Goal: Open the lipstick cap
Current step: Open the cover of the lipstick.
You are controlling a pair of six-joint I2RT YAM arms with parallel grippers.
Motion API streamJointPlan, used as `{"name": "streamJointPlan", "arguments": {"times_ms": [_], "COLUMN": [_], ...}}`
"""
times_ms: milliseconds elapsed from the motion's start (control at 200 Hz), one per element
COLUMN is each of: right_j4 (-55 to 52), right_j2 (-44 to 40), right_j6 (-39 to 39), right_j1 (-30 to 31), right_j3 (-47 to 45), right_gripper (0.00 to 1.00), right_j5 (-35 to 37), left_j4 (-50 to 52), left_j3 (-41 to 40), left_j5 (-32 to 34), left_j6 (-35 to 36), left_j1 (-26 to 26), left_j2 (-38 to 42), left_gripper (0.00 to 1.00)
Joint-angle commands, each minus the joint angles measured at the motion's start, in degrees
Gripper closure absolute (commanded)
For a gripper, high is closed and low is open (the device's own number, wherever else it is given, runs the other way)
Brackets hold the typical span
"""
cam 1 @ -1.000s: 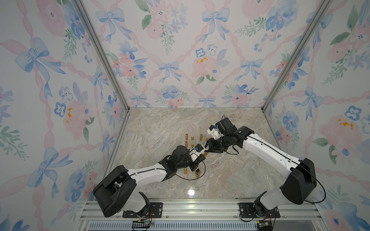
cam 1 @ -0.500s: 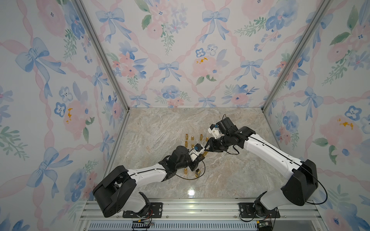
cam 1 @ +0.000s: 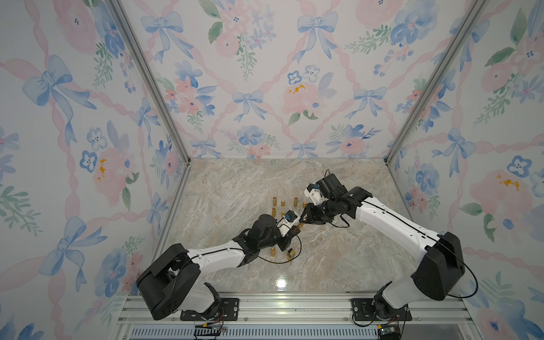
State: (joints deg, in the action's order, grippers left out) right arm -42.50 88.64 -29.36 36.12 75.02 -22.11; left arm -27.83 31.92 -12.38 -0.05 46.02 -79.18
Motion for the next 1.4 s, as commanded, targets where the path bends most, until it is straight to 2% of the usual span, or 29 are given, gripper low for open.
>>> {"name": "streamJointPlan", "arguments": {"times_ms": [0,600,870,1395], "right_j4": [0.75,-2.75,-4.1,-5.58], "right_j2": [1.13,0.69,-1.45,-4.56], "right_j6": [-0.25,0.76,-1.25,-2.42], "right_j1": [0.66,-0.35,-1.91,-4.92], "right_j3": [-0.84,2.48,4.24,5.52], "right_gripper": [0.72,0.81,0.82,0.83], "right_j5": [-0.02,3.04,2.86,0.73], "left_j4": [-1.09,-1.04,-0.73,1.64], "left_j3": [0.81,-2.37,-3.27,-2.66], "left_j5": [0.64,5.66,9.83,13.07], "left_j6": [-0.72,-1.64,-1.54,0.91], "left_j1": [-0.38,-0.72,-1.19,-2.13], "left_j2": [0.88,1.81,1.83,2.24], "left_gripper": [1.0,1.0,1.0,1.0]}}
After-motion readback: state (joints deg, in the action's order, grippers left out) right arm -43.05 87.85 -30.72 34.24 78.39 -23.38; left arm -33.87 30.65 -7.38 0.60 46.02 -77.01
